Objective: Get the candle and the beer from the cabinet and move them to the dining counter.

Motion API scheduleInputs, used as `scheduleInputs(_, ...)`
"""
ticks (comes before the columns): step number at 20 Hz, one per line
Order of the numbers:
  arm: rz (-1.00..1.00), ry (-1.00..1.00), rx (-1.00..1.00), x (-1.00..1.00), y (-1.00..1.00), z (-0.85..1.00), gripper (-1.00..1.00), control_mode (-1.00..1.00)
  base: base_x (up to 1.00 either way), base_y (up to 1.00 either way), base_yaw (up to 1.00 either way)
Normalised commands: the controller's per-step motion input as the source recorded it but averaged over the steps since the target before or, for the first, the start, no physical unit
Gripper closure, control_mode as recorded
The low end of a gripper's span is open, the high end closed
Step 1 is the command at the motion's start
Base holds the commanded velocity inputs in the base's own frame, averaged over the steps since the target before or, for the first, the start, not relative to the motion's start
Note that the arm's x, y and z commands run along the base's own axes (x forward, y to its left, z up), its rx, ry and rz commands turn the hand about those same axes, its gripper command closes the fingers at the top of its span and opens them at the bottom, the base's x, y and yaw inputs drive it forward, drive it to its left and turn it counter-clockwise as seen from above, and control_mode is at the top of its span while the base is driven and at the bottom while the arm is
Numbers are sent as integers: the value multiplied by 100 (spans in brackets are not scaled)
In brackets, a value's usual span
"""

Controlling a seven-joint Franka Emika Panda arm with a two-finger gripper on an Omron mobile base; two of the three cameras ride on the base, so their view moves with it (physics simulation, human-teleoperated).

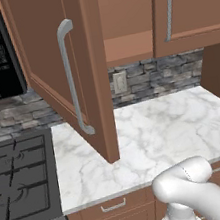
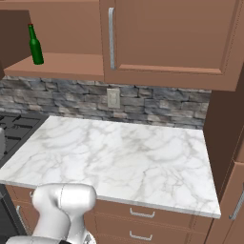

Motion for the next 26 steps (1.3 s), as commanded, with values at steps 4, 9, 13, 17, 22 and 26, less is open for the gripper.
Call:
scheduleInputs(4,29,0,8,83,-45,0,100,-100,0,0,0)
scheduleInputs(9,29,0,0,73,-2,-5,100,-100,0,0,0)
scheduleInputs(13,29,-10,0,65,5,-19,100,-100,0,0,0)
scheduleInputs(17,24,-13,0,56,21,-13,100,-100,0,0,0)
scheduleInputs(22,16,-19,0,35,37,-7,100,-100,0,0,0)
scheduleInputs(26,6,-13,0,19,49,-1,100,-100,0,0,0)
